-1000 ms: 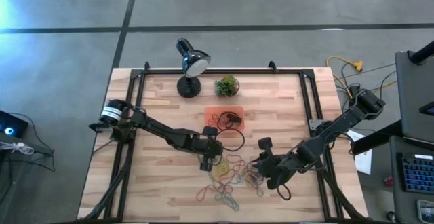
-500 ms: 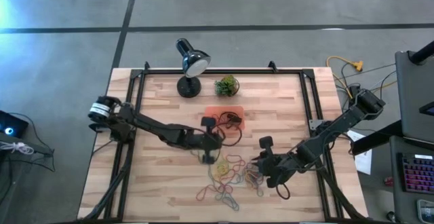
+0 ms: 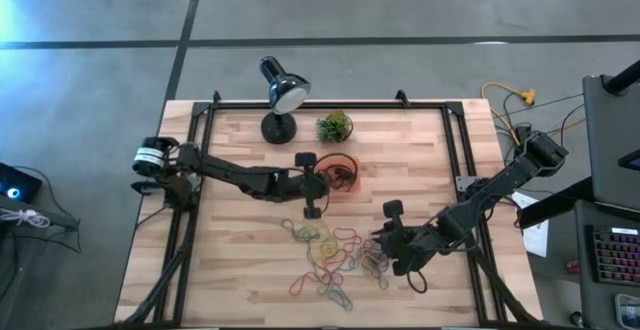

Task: Pick and place rubber bands into bin
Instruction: Put the black rubber band into the orange bin, then put the yellow rubber band into the orange bin

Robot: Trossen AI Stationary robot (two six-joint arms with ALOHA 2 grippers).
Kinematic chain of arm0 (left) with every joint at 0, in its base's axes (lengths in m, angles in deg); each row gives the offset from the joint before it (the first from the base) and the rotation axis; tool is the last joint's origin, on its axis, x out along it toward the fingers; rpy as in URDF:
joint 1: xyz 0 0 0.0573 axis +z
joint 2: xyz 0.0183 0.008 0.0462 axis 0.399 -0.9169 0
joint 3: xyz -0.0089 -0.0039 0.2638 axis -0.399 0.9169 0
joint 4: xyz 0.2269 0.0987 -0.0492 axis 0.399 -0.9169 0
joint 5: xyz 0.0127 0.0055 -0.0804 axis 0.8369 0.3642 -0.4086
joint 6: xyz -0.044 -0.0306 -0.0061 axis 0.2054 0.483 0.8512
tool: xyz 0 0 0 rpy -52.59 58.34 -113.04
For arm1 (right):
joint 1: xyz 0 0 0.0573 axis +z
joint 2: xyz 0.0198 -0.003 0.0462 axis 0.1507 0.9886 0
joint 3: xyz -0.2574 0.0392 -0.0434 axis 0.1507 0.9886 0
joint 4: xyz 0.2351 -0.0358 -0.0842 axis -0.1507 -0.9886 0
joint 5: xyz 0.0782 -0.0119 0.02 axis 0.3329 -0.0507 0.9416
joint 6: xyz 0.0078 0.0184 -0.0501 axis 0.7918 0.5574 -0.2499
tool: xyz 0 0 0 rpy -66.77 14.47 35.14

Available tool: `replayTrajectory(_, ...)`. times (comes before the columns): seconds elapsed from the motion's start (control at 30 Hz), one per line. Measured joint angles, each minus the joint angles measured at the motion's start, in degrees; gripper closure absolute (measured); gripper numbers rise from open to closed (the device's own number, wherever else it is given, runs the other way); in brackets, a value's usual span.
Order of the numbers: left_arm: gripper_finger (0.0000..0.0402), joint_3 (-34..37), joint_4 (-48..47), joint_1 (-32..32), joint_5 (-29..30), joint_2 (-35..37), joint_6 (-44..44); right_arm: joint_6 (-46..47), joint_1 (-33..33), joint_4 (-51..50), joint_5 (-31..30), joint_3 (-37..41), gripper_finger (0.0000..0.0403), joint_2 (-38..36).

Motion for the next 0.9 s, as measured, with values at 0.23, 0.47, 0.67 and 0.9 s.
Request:
replayTrajectory(0.23,0.0376,0.02,0.11,0.96,-0.79,0.00,-0.02,0.13,0.00,0.01,0.01,0.00,0.0346,0.00)
replayTrajectory(0.47,0.0334,0.02,0.00,0.94,-1.92,0.00,-0.02,0.13,0.00,0.01,0.01,0.12,0.0346,0.00)
replayTrajectory(0.67,0.0327,0.04,-0.47,0.94,-1.96,0.13,-0.02,0.13,0.00,-0.01,0.01,0.20,0.0346,0.00)
replayTrajectory(0.9,0.0327,0.11,-9.28,-0.55,-2.00,3.91,1.87,3.73,0.01,0.24,0.07,1.05,0.0346,0.00)
